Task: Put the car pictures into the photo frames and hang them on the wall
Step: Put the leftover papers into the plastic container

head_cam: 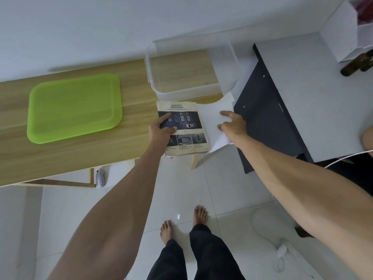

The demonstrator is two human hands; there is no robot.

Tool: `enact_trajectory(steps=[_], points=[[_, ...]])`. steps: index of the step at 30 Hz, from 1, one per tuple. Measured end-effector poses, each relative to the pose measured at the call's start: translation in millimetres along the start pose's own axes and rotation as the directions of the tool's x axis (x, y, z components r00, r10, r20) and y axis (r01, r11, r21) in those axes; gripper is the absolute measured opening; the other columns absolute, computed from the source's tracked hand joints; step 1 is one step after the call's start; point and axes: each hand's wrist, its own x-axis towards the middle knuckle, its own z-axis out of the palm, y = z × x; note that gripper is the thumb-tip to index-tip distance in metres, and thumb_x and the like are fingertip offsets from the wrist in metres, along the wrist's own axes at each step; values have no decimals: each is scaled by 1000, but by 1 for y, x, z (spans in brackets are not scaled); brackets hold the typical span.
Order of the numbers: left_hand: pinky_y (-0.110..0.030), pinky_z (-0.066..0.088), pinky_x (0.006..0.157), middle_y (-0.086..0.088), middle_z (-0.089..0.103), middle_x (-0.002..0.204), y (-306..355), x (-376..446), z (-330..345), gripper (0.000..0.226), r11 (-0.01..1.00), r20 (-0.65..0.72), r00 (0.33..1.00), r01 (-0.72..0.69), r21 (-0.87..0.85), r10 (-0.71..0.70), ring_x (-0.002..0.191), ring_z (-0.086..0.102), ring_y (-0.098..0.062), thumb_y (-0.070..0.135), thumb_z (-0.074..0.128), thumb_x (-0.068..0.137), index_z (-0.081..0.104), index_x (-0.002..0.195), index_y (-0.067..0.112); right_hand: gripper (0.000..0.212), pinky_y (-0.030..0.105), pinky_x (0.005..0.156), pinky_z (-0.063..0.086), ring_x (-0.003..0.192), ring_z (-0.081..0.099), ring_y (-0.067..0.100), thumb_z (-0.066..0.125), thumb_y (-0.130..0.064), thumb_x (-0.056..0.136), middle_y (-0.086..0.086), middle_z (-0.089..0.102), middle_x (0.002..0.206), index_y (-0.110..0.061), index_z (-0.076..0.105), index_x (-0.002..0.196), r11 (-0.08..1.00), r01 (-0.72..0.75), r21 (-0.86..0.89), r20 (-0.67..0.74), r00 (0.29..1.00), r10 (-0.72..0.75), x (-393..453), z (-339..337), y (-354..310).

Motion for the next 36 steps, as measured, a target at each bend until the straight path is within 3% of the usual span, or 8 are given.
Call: enact_trajectory(steps=[8,12,16,23,26,29,31,36], points=[[-21,54,52,-1,69,108,31,-21,-34,59,998,88,995,-45,-46,49,71,68,-14,-8,72,81,64,133,19,59,18,72,49,111,56,18,64,-3,89,0,51,142,-24,54,143,996,84,-18,-97,992,-85,-42,3,-40],[-39,64,75,2,69,106,58,-27,-47,60,994,113,990,-77,-83,87,88,72,-26,-9,74,80,65,132,20,66,12,62,49,76,57,5,62,1,88,1,49,149,-23,48,148,992,123,22,-163,980,-118,-63,-2,-65],[-42,63,80,1,69,106,90,-18,-51,62,981,146,973,-163,-110,178,90,71,-26,-9,74,78,64,133,18,70,10,62,49,72,54,-3,62,3,89,2,45,153,-24,44,151,980,189,65,-218,961,-171,-67,-9,-98],[-20,55,59,2,70,105,149,25,-28,61,952,135,951,-254,-173,279,78,69,-15,-10,73,79,63,133,15,73,-2,54,40,106,57,-1,62,3,89,0,36,159,-21,39,154,961,264,83,-243,941,-238,-18,-22,-149],[-22,56,60,2,71,106,161,60,-13,60,953,105,957,-251,-170,270,79,70,-16,-11,72,78,64,132,15,72,-4,53,37,133,46,11,63,2,89,-1,36,159,-21,40,153,958,281,64,-252,933,-257,29,-22,-163],[-33,62,78,5,70,103,164,102,3,61,961,52,970,-226,-157,237,87,72,-17,-13,72,78,63,132,14,72,-5,56,37,135,41,10,64,1,88,-1,38,158,-22,41,153,963,266,36,-228,941,-252,82,-18,-169],[-31,62,79,8,69,101,162,131,14,61,974,5,980,-198,-111,200,89,71,-18,-12,72,79,62,134,14,73,-5,57,37,139,41,13,65,-2,87,-1,38,158,-23,41,153,968,250,8,-188,951,-244,116,-13,-168],[-35,61,84,2,67,111,144,192,40,64,989,-77,987,-136,61,140,99,71,-22,-10,71,80,59,138,15,75,-1,55,40,122,48,12,68,-7,90,4,37,157,-24,36,155,970,200,-140,-61,976,-210,184,0,-158]])
